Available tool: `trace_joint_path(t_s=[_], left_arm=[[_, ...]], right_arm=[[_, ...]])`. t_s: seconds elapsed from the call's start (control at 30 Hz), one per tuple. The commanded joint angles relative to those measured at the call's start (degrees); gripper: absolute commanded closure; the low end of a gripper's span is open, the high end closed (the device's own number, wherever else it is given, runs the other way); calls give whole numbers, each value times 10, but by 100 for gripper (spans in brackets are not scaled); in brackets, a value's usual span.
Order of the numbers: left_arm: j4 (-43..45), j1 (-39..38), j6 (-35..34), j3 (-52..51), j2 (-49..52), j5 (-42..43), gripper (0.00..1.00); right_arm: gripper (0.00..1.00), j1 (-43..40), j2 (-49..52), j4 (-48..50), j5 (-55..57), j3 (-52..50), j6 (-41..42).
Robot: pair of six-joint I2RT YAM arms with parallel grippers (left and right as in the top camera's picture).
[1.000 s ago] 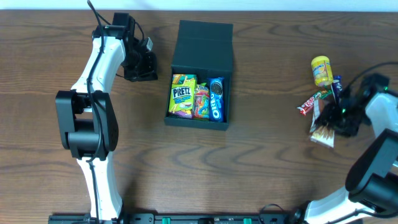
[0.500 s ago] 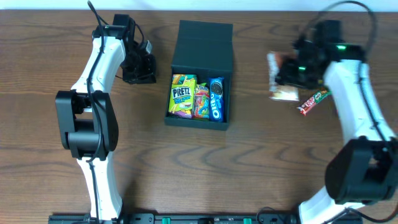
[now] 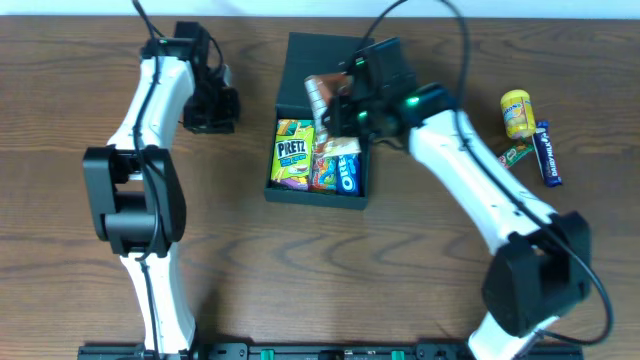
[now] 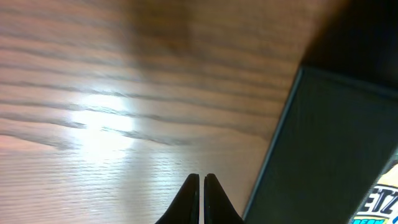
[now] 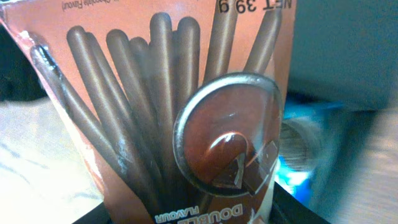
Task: Pack container
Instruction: 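Lower the Pocky box into the box's left side and push down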
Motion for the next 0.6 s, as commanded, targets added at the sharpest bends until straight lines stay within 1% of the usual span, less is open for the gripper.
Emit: trace_joint_path(t_s=[0.0, 0.1, 0.27, 0.37, 0.4, 0.43, 0.47, 0.53, 0.57], left_arm=[[-2, 30, 11, 34, -8, -14, 94], [-2, 50, 12, 42, -8, -14, 94], [-3, 79, 12, 43, -8, -14, 94], [-2, 89, 12, 43, -8, -8, 94], [-2, 90, 12, 43, -8, -2, 94], [-2, 92, 12, 43, -8, 3, 94], [-2, 93, 12, 43, -8, 6, 94], [-2, 93, 12, 43, -8, 5, 95], [-2, 93, 12, 43, -8, 5, 94]], right_arm=[[53, 29, 30, 6, 0, 24, 48], [52, 49, 51, 5, 5, 46, 71], [52, 69, 80, -11, 12, 74, 140], [51, 79, 83, -12, 38, 74, 178], [48, 83, 83, -11, 45, 74, 181], [43, 85, 83, -11, 49, 74, 181], [33, 87, 83, -10, 50, 75, 181], [10, 88, 83, -8, 50, 75, 180], [3, 88, 83, -7, 49, 75, 179]])
